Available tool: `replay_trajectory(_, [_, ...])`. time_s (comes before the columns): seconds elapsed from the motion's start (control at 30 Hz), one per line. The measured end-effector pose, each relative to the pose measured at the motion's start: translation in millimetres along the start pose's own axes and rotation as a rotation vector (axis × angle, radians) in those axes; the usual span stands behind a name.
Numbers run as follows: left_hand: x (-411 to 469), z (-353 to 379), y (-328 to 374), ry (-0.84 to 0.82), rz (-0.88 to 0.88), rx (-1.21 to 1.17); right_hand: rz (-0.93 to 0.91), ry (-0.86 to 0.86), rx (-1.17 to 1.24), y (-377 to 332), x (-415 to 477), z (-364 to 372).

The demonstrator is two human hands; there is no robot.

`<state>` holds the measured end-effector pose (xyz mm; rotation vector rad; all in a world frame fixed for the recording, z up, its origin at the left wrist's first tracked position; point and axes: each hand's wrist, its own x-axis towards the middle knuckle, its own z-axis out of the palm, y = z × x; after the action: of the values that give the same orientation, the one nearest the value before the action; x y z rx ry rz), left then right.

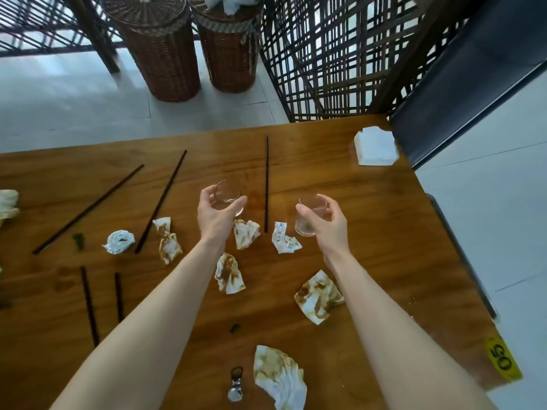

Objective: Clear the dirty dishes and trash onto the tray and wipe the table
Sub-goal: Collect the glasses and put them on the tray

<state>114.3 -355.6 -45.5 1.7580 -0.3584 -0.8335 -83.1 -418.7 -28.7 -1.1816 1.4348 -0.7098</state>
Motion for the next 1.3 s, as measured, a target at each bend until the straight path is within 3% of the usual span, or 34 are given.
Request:
replay_trajectory(0.3, [-61,46,45,-0.218,0.075,-0.073,-0.036,0.109,0.026,-22,-20,-64])
replay_trajectory(0.57, [-153,130,66,-0.344,0.118,-0.111,-0.072,0.193,0.08,-20,-46,-185])
replay_trajectory(1.0, [-334,323,30,-0.482,0.074,-0.12,-0.1,0.302,0.108,34,-78,-442])
replay_trajectory(1.3, [-369,431,9,-0.521,0.063,-0.049,-0.045,0.3,0.177,63,-47,-540])
